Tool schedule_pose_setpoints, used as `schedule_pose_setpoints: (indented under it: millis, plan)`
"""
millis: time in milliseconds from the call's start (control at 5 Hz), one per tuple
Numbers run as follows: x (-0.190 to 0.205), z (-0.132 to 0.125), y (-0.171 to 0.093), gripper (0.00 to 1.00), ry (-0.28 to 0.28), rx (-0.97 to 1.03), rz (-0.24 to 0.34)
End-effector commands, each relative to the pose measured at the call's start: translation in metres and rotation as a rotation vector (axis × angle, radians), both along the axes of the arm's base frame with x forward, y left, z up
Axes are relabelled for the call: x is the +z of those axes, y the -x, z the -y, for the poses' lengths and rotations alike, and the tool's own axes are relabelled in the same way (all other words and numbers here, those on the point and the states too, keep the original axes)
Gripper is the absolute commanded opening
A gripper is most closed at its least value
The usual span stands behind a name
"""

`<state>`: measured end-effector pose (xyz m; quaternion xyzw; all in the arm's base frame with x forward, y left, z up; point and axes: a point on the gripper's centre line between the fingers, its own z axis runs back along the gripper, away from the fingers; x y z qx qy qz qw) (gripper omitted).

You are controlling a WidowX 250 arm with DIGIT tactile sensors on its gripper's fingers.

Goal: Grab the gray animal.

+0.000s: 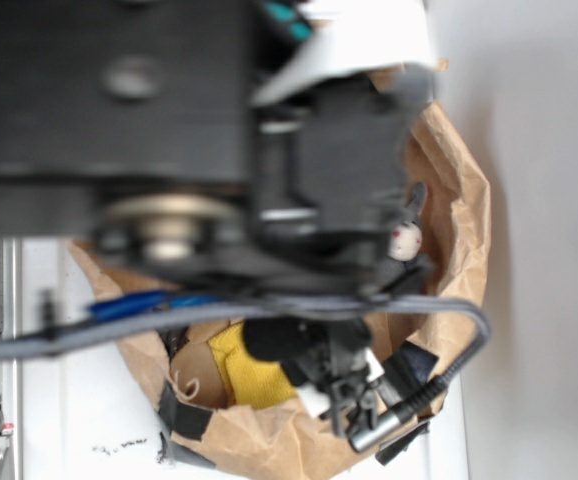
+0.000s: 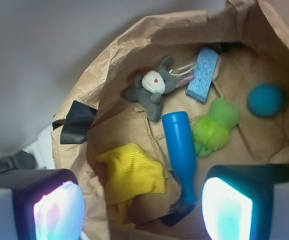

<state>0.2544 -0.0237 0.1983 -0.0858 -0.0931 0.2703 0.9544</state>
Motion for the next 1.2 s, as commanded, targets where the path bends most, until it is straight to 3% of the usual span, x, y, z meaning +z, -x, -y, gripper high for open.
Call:
schedule_pose_setpoints:
  millis: [0, 400, 800, 1000]
  plan:
    - [0.01, -0.001, 0.0, 1.0, 0.006, 0.011, 0.041]
    - [0.01, -0.001, 0.0, 1.0, 0.006, 0.011, 0.041]
    - [-0.034, -0.016, -0.049, 1.0, -0.019, 0.063, 0.055]
    - [-0.05, -0.017, -0.052, 1.0, -0.078, 0.067, 0.09]
